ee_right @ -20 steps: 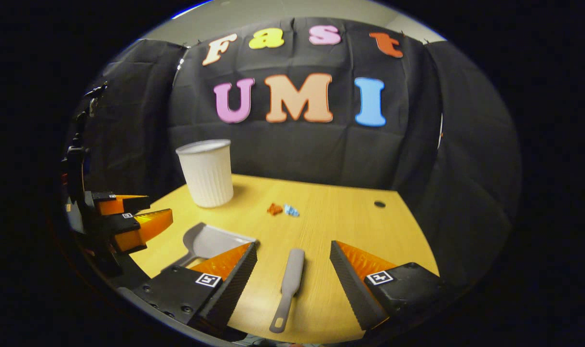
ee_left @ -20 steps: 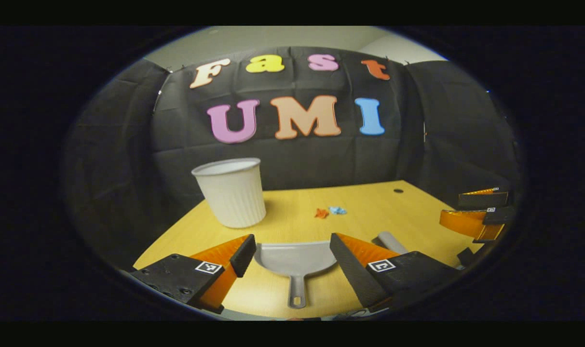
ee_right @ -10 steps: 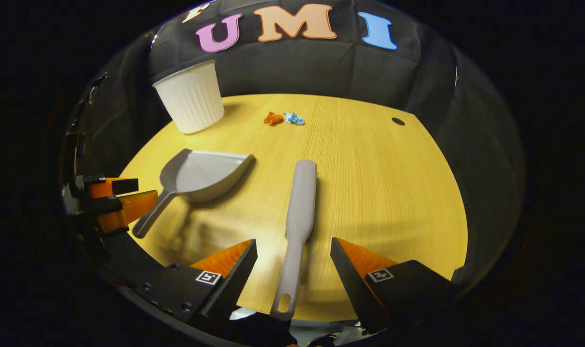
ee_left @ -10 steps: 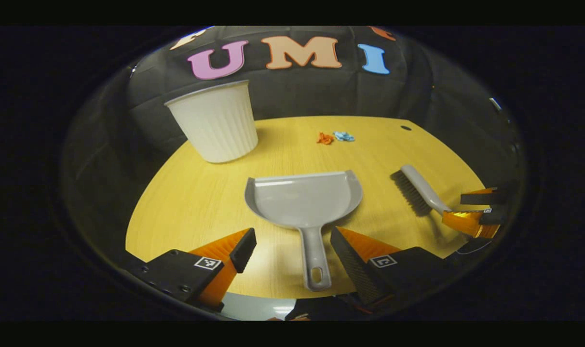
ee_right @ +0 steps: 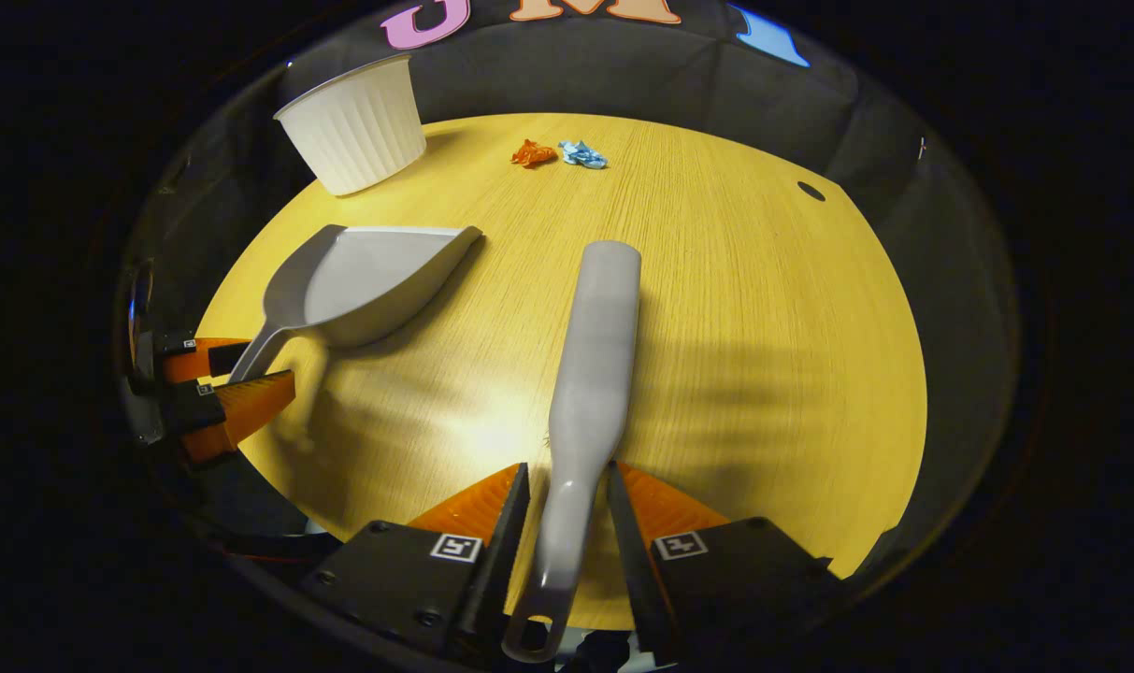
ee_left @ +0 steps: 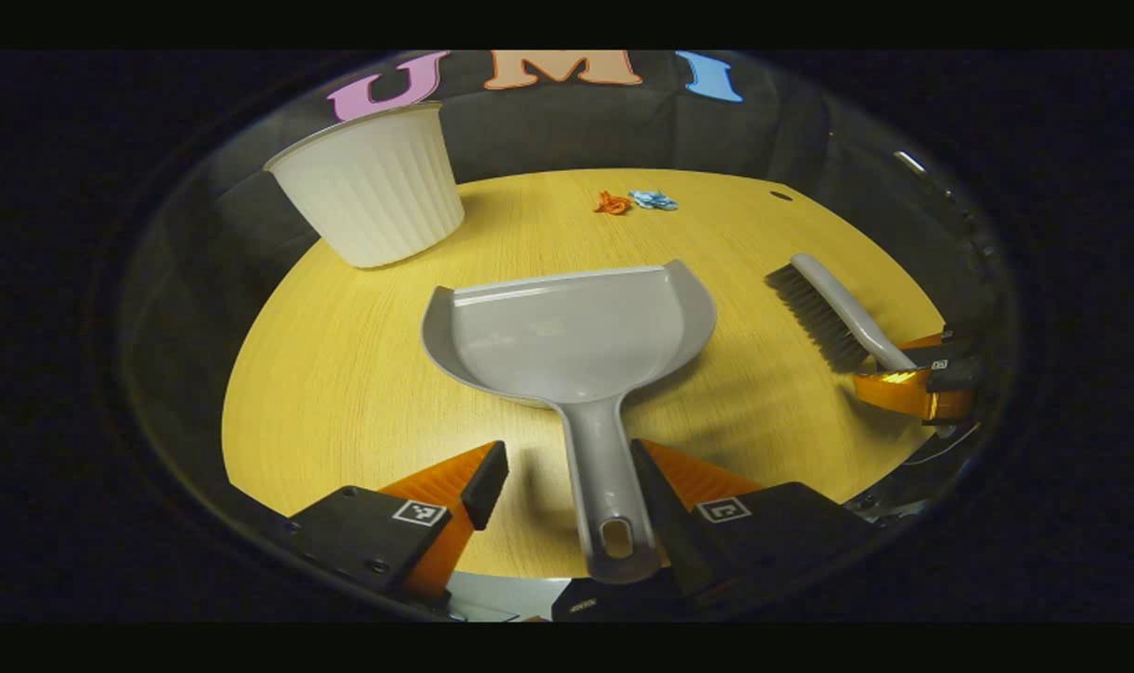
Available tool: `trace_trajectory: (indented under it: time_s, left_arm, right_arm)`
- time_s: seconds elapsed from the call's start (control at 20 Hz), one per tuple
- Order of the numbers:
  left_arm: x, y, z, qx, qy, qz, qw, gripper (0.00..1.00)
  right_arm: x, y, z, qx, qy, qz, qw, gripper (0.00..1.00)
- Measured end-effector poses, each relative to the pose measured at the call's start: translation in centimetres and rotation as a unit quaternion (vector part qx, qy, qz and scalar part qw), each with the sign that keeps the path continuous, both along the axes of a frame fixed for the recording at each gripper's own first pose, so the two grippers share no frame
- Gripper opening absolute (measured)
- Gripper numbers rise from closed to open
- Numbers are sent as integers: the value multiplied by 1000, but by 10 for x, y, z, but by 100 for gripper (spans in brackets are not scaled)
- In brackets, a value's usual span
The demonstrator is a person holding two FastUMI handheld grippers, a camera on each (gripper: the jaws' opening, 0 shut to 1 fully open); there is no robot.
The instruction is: Pick up the small broom and dustpan from the desktop, sweep the trash into the dustpan with the broom, and then empty the trash into the garbage bin.
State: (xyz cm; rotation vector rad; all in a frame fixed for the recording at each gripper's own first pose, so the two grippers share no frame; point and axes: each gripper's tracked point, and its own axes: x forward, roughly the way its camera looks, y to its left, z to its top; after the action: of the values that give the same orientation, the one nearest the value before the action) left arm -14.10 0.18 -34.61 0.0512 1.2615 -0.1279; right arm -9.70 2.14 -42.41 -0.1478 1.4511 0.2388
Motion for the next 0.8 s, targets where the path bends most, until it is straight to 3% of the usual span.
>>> trace_trajectory:
  time_s: [0.1,0.2,0.25,0.3,0.55,0.7,0.8]
  left_arm:
    - [-1,-2,-7,-6,8,0,1000,67]
    - [-3,-1,-13,-4,19,-4,1000,59]
    - [-7,2,-20,6,29,-3,1000,43]
    - [-9,6,-25,11,37,-4,999,37]
    - [6,4,-9,-16,17,-9,1000,28]
    - [28,1,3,-34,-9,-16,999,26]
    - [45,-5,6,-45,-16,-25,999,27]
  right_arm:
    - [-1,-2,-3,-5,6,7,1000,37]
    - [0,-3,-3,-2,11,23,1000,29]
    - [-1,-3,-5,-1,15,31,999,25]
    - [1,-2,-3,1,8,37,999,23]
    - [25,1,31,33,-43,24,998,19]
    - [77,-10,56,33,-90,25,995,18]
    - [122,-25,63,8,-114,49,992,18]
